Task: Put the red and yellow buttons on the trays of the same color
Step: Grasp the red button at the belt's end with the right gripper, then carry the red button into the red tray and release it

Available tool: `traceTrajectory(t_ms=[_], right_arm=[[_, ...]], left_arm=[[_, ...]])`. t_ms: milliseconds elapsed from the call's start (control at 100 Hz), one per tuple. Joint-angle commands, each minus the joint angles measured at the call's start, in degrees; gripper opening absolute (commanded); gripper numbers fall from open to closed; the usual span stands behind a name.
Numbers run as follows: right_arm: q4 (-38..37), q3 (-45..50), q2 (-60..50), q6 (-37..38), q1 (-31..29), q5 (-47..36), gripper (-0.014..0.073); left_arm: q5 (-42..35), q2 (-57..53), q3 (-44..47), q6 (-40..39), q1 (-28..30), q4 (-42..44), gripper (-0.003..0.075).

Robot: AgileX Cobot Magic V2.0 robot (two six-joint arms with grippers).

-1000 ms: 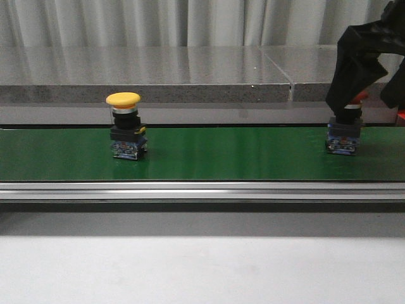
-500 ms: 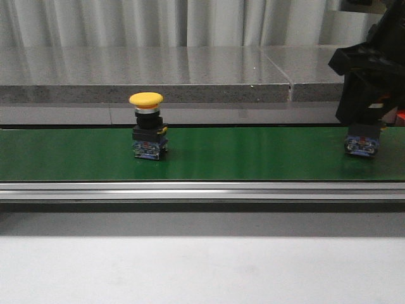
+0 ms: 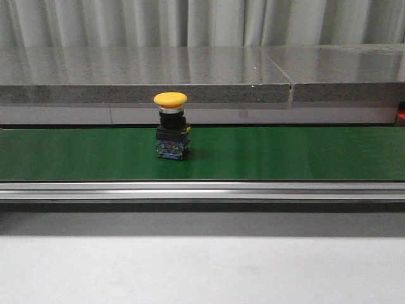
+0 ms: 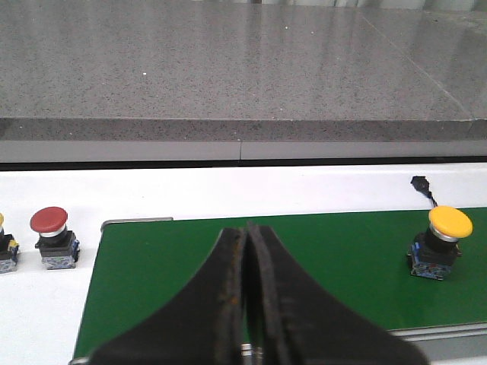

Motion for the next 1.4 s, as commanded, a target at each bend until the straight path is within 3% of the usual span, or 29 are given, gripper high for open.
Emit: traceTrajectory(t_ms=[0,130,350,750,1391], right_arm=[[0.3,-4.9,-0.7,0.2,-5.2,-1.6,0.0089],[0.5,-8.2,2.3,2.0,-12.4,-2.5,0.0089],[3.0,-8.3,7.8,2.7,-17.9,-6.4,0.0089],[3.0,-8.6,18.4,2.7,-18.3,-9.1,0.0089],[3.0,-8.6,25.6,2.7,-18.3,-11.1,0.0090]], left_arm=[[-4.1,0.1,-1.6,0.1,-0.4,-1.5,-0.0019],[-4.1,0.1,-1.6,0.1,-0.4,-1.5,-0.0019],[-4.1,0.1,-1.6,0.1,-0.4,-1.5,-0.0019],[-4.2,0.1,-1.6,0.1,-0.4,-1.5,-0.0019],[-4.2,0.1,-1.6,0.1,-0.4,-1.5,-0.0019]])
